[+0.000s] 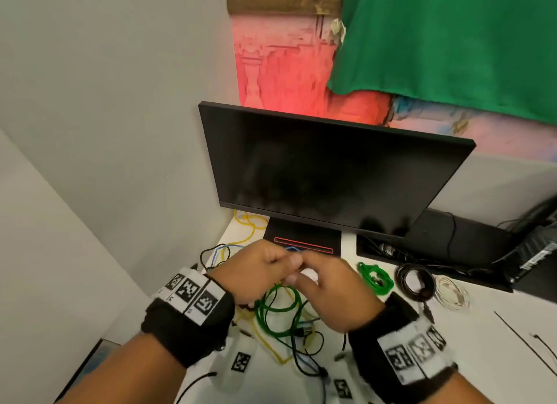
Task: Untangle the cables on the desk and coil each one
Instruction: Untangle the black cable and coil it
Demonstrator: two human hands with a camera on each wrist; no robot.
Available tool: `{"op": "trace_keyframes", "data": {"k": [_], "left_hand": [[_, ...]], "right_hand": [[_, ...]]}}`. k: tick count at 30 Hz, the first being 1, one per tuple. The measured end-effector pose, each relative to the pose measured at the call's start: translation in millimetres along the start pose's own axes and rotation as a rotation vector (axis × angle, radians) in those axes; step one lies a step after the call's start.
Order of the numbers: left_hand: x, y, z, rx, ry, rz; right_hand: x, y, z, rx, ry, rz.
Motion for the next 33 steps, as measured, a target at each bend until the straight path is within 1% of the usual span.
{"op": "trace_keyframes", "data": {"k": [1, 2, 5, 7, 11, 12, 13, 14, 15, 16, 17, 18, 20, 21, 22, 23, 24, 26, 28, 30, 33], "left_hand": [[-2.8, -2.2, 0.3, -0.005, -0.013, 0.079], [-1.0, -7.1, 1.5, -0.017, -0.043, 0.172], [16.5, -21.9, 12.0, -0.026, -0.124, 0.372], [28.0, -24.6, 20.3, -0.015, -0.145, 0.407], [40.7, -23.6, 30.1, 0.013, -0.214, 0.410], [42.3, -27.1, 31.7, 0.000, -0.229, 0.367], [43.2, -31.8, 33.3, -0.022, -0.235, 0.322], [43.3, -36.8, 34.9, -0.048, -0.239, 0.300], [42.8, -40.2, 36.2, -0.072, -0.249, 0.309], [40.7, -41.3, 37.7, -0.083, -0.258, 0.335], [35.9, -39.6, 38.3, -0.079, -0.258, 0.366], [29.1, -35.2, 38.2, -0.063, -0.250, 0.400], [12.6, -21.4, 35.0, -0.019, -0.230, 0.475], [4.1, -14.8, 32.7, 0.000, -0.220, 0.518], [-3.5, -11.1, 30.5, 0.011, -0.208, 0.565], [-9.5, -10.9, 28.6, 0.008, -0.196, 0.624], [-12.6, -15.2, 28.1, -0.012, -0.194, 0.697], [-14.0, -32.7, 28.9, -0.071, -0.198, 0.856], [-15.2, -47.7, 31.7, -0.079, -0.179, 0.923], [-18.6, -48.5, 32.6, -0.041, -0.176, 0.910], [-27.5, -32.3, 28.0, 0.006, -0.174, 0.885]], "right_hand": [[1.5, -3.4, -4.4, -0.030, 0.011, -0.095], [-1.2, -14.0, -8.2, -0.097, 0.017, -0.152], [-23.0, -64.3, -12.0, -0.346, 0.022, -0.226], [-37.5, -91.4, -6.3, -0.497, 0.021, -0.244], [-67.8, -122.1, 7.8, -0.770, 0.140, -0.272], [-74.2, -129.8, 12.8, -0.821, 0.174, -0.245], [-80.8, -135.1, 16.0, -0.829, 0.208, -0.209], [-86.6, -137.5, 17.7, -0.792, 0.250, -0.145], [-90.6, -136.0, 18.3, -0.710, 0.296, -0.029], [-90.8, -129.0, 17.1, -0.588, 0.311, 0.129], [-87.8, -117.5, 15.4, -0.464, 0.278, 0.302], [-80.2, -99.8, 13.7, -0.350, 0.211, 0.386], [-53.1, -53.8, 9.0, -0.138, 0.090, 0.377], [-44.4, -29.2, 8.5, -0.054, 0.052, 0.335], [-39.2, -8.8, 8.4, -0.007, 0.027, 0.268], [-37.5, 2.1, 7.9, -0.008, 0.041, 0.184], [-42.7, 5.6, 8.0, -0.023, 0.109, 0.050], [-59.0, -2.1, 10.8, -0.127, 0.201, -0.154], [-68.0, -11.0, 13.5, -0.209, 0.214, -0.234], [-61.3, -5.0, 12.9, -0.189, 0.195, -0.243], [-39.4, 24.6, -1.4, -0.100, 0.179, -0.267]]}}
Point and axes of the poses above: each hand's wrist, its own z-axis away from the middle knuckle, its own y-axis out of the palm, x = y × z, the point moved 7 cm from there along -z, towards the middle knuckle, and after that the axes turned 11 degrees about -x, right-handed, at the moved point
